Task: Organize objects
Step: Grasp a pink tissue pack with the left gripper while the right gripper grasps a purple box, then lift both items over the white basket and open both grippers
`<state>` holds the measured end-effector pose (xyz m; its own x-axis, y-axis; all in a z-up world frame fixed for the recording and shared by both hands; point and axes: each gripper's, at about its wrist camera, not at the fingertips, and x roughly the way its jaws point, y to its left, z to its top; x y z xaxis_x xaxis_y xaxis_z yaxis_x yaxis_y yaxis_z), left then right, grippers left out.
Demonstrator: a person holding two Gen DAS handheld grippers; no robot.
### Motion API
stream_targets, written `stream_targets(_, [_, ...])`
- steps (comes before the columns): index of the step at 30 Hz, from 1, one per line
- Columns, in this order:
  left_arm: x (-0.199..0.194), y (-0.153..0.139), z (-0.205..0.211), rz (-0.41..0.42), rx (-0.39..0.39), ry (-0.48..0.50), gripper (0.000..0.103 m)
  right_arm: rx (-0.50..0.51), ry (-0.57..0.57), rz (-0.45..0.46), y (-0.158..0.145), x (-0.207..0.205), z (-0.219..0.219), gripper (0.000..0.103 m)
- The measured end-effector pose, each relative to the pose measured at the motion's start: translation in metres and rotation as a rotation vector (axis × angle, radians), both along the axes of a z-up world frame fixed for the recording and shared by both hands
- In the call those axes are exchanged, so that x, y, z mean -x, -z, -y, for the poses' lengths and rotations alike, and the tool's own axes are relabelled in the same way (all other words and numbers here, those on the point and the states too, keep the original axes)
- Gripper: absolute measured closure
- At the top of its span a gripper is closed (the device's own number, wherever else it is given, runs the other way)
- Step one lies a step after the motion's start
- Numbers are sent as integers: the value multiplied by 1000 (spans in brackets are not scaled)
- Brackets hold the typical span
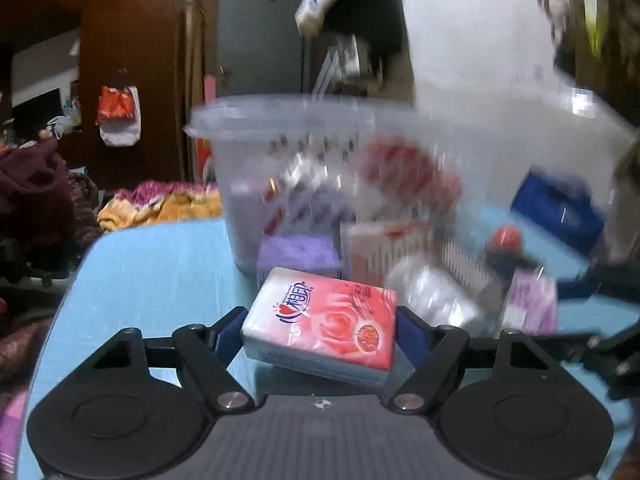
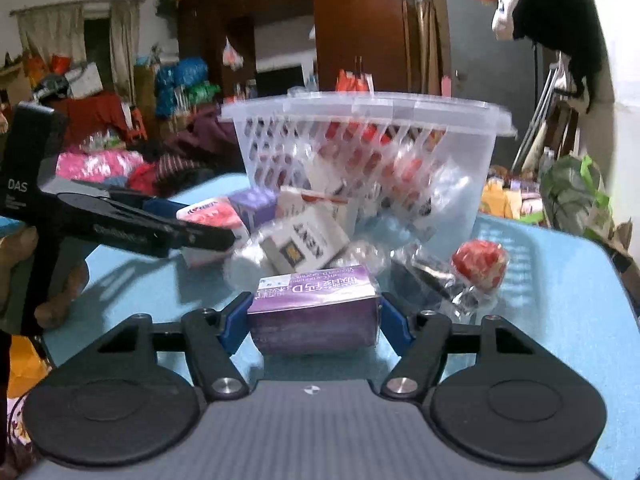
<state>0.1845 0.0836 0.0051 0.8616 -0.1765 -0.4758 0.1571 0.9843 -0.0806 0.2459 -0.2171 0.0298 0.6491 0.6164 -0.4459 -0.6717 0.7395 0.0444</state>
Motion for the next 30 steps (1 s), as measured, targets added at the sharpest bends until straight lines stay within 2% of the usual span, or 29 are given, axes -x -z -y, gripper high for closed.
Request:
stream_targets(2, [9,-4,-7,56,57,-20,22,-26,11,20,-1,2,3,33])
stream_targets(5, [23,-8,-12,153,102,-32,22,-86,28,49,-2,4,12,33])
stream_targets(9, [30,-10,-20,207,156,-30,22,-209,62,64,-2,4,28,33])
stream_targets(30, [39,-10,-26,294,210,-35,22,-209,78,126,0,8,27,34])
